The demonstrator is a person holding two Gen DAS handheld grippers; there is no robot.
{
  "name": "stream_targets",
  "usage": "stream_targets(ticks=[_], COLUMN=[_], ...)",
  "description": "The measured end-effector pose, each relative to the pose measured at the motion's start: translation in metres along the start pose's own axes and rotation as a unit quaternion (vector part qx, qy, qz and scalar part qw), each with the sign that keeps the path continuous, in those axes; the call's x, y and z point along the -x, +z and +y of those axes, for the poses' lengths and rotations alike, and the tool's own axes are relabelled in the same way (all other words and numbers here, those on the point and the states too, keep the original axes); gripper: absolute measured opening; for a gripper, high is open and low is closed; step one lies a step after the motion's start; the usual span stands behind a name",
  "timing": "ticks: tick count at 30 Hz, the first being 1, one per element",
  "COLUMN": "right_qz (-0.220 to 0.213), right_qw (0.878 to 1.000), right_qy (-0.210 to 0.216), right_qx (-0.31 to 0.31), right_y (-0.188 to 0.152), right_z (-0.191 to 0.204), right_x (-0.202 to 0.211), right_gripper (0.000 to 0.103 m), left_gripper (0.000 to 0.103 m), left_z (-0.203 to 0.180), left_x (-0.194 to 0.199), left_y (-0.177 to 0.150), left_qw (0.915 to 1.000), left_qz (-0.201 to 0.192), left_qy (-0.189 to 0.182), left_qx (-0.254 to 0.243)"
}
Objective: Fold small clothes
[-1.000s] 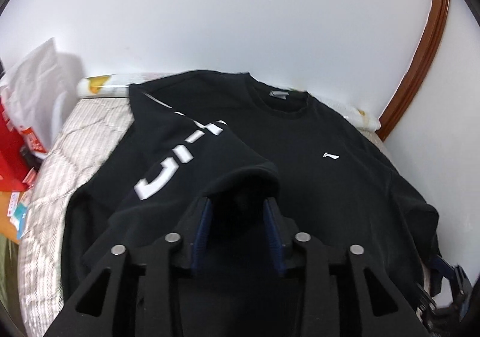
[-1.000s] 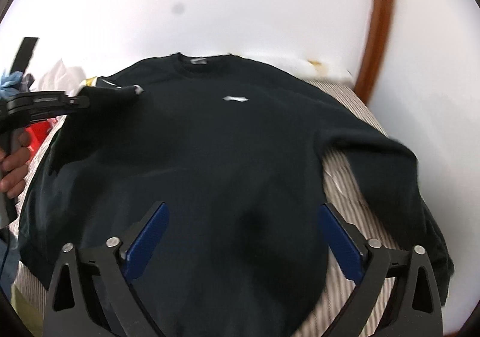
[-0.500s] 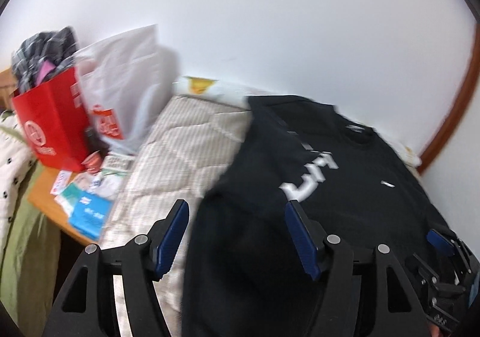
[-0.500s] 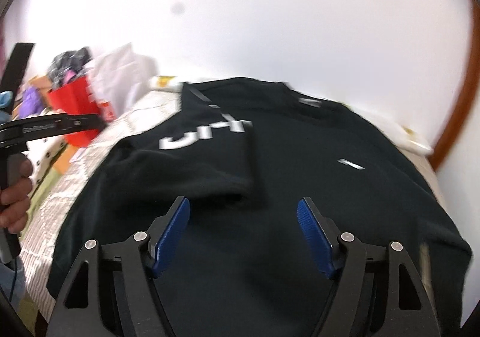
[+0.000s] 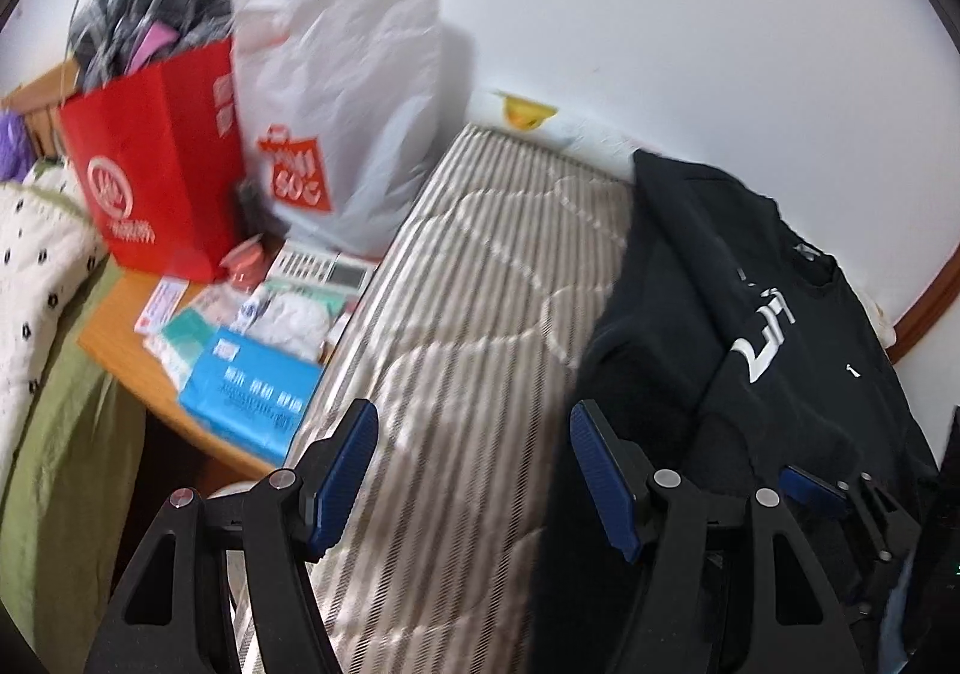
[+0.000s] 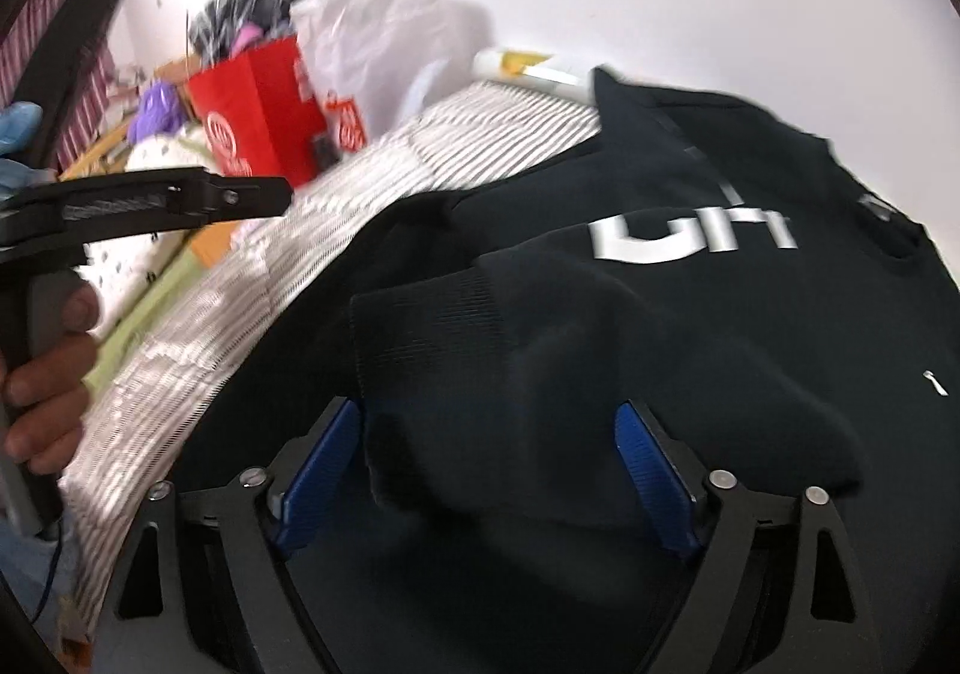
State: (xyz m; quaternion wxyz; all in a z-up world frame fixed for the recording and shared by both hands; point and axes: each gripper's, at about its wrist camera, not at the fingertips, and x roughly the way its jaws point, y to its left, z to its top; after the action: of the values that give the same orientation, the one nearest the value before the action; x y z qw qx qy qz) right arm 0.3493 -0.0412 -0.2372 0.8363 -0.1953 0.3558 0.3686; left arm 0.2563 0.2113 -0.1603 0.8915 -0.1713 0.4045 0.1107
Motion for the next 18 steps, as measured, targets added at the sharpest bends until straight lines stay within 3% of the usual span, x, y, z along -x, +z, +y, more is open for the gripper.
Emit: stream_targets(ticks=[3, 5, 6, 7, 8, 13, 18], right_qz=[0.008, -0.009, -0.021, -0.033, -0.047, -0.102, -0.123], right_qw=[0.999, 1.0, 1.0, 0.999, 0.998, 0.987, 0.956], right_qy=[-0.036, -0.019, -0.02, -0.023, -0.026, -0.071, -0.154], right_qx=[0.009, 0.002, -0.002, -0.007, -0.016, -0.1, -0.216], right_y=[0.002, 0.003, 0.003, 0.003, 0.002, -0.012, -0.057], right_z=[0.005, -0.001, -0.006, -0.012, -0.022, -0.097, -0.198], right_x=[-0.012, -0.001, 0.008, 0.017, 0.031, 0.094, 0.143], right_gripper=[0.085, 0.054, 0.048, 0.027, 0.018, 0.015, 0.013], left_gripper=[0.064, 0.064, 0.064, 0.064, 0.064, 0.064, 0.064], left_z=[0.003, 0.001, 0.0, -0.002, -0.004, -0.012, -0.019], left_x=[-0.006, -0.007, -0.007, -0.006, -0.006, 0.0, 0.013], left_y=[-0.008, -0.014, -0.016, -0.019, -0.022, -0.039, -0.055], left_qw=[0.9999, 0.9997, 0.9996, 0.9995, 0.9994, 0.9985, 0.9981], left_qz=[0.014, 0.02, 0.023, 0.025, 0.028, 0.039, 0.037], left_qy=[-0.003, -0.002, -0.003, -0.005, -0.006, -0.014, -0.026], left_qx=[-0.002, -0.011, -0.015, -0.019, -0.022, -0.035, -0.04])
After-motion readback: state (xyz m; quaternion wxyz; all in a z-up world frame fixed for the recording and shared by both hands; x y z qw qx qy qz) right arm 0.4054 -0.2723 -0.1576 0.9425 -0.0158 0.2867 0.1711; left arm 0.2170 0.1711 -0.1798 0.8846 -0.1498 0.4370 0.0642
